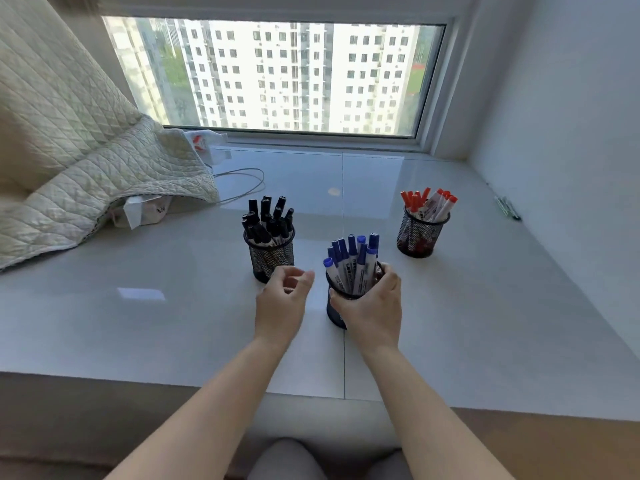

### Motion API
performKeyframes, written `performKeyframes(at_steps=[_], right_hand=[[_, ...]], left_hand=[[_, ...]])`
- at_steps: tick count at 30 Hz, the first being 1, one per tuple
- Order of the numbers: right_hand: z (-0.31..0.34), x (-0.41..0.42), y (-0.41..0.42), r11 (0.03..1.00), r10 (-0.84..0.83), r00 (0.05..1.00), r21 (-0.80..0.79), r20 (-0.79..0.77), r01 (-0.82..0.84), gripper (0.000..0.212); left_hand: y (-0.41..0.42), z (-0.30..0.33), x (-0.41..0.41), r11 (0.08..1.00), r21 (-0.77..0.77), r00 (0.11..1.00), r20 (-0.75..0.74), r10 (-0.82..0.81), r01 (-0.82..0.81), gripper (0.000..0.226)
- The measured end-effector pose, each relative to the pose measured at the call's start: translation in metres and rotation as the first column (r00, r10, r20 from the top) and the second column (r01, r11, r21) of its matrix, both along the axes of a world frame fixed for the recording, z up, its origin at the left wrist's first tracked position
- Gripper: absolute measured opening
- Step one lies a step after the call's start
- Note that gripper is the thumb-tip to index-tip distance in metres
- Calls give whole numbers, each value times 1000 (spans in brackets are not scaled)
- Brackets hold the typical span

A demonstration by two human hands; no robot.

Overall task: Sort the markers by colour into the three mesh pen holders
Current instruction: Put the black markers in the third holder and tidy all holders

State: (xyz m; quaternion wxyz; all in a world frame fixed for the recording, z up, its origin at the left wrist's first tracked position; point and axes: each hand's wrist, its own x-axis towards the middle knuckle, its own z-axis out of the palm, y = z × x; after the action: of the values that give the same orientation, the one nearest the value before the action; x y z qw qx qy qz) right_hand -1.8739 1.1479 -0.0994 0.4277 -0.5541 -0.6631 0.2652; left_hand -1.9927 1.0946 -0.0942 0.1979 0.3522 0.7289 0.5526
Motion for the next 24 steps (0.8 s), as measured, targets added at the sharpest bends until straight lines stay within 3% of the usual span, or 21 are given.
performKeyframes(at_steps=[5, 9, 13, 16, 20, 24], right_hand=[[3, 9, -23, 999, 5, 999, -39, 42, -3, 89], [7, 27, -33, 988, 121, 989, -108, 87, -111, 94], [23, 38, -27, 996, 80, 997, -41, -14, -81, 60], [34, 36, -8, 1000, 8, 983, 18, 183, -12, 34], [37, 30, 9, 999, 2, 881, 38, 474, -22, 39], [34, 25, 12, 997, -3, 809, 68, 587, -46, 42]], left_hand=[[-2, 9, 16, 994, -59, 985, -139, -101, 93, 25], [-2, 13, 25, 994, -64, 977, -191, -100, 90, 26], [-3, 16, 31, 992, -78, 969, -223, -111, 95, 25], [-2, 18, 32, 989, -107, 966, -225, -124, 102, 22], [0, 23, 33, 987, -110, 960, -239, -143, 120, 21], [2, 22, 33, 987, -85, 958, -245, -150, 133, 24]])
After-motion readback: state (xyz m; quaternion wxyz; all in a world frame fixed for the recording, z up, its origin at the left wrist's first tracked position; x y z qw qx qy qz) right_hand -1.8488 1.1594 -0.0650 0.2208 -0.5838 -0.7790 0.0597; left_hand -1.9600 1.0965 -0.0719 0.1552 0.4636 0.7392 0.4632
